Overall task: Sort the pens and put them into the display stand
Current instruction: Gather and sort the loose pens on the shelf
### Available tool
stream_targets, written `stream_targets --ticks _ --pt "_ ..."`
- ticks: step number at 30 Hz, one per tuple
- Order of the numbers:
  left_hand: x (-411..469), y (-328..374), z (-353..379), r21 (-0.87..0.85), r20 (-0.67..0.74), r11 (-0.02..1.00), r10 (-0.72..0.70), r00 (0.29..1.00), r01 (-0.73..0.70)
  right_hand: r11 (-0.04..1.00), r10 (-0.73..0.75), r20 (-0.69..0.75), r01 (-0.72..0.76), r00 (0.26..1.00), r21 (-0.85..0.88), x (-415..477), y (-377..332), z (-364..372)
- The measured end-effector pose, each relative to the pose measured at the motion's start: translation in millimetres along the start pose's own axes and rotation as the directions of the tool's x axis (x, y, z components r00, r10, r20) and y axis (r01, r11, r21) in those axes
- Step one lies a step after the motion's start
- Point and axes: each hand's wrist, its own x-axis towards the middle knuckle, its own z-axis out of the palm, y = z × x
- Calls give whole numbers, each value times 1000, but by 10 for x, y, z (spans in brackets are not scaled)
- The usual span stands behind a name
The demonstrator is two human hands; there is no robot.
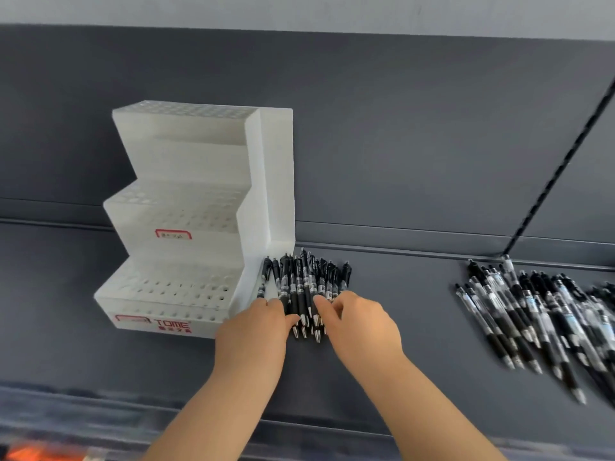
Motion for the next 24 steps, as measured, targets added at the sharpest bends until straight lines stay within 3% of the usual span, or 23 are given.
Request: stream_targets --ticks 5,8,12,20,24 --pt "-20 47 -19 11 -95 998 65 993 -64 998 21 -37 -23 999 -61 -120 125 -63" --pt "-2 147 -17 -40 -253 983 162 954 -178 990 6 -43 -12 999 -139 -222 222 -76" --pt "49 365 74 -15 -324 960 261 909 -280 980 23 -88 -40 996 -196 -335 398 -195" --pt "49 1084 137 -41 -374 898 392 841 -437 985 104 -117 -118 988 -128 -476 1004 -573" --pt "71 1541 140 -39 -350 892 411 842 -451 981 162 -148 -175 976 -82 -543 1450 -856"
